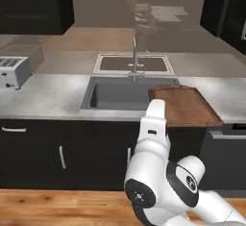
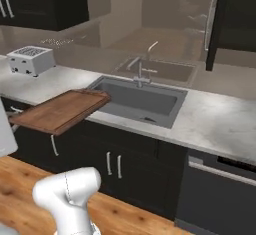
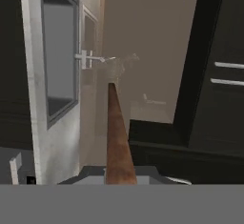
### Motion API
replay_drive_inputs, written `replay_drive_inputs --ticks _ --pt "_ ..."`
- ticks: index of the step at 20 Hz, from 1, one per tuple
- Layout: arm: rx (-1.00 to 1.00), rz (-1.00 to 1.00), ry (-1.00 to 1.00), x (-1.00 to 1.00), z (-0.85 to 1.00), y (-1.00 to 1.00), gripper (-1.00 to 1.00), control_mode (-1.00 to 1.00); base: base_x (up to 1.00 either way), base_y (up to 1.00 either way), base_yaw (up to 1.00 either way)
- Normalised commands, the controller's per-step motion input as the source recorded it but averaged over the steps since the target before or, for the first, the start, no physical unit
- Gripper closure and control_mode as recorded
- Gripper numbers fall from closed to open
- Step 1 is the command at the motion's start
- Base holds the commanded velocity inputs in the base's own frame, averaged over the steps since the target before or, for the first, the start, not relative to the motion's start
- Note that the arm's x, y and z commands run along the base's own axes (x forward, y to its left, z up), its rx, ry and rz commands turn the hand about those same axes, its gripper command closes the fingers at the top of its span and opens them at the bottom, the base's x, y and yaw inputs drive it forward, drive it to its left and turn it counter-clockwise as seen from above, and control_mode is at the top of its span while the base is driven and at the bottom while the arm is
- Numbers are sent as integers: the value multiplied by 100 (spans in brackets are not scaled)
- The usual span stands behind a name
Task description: Move the cutting board and knife to the sink. Then move spray from the cabinet to the counter.
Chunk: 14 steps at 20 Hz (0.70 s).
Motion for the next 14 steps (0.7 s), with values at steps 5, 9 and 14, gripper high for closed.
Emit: replay_drive_inputs --ticks 5,9,14 --pt "0 0 0 0 0 0 100 100 66 12 -2" --pt "0 0 0 0 0 0 100 100 95 30 0" --pt "0 0 0 0 0 0 100 100 95 2 0"
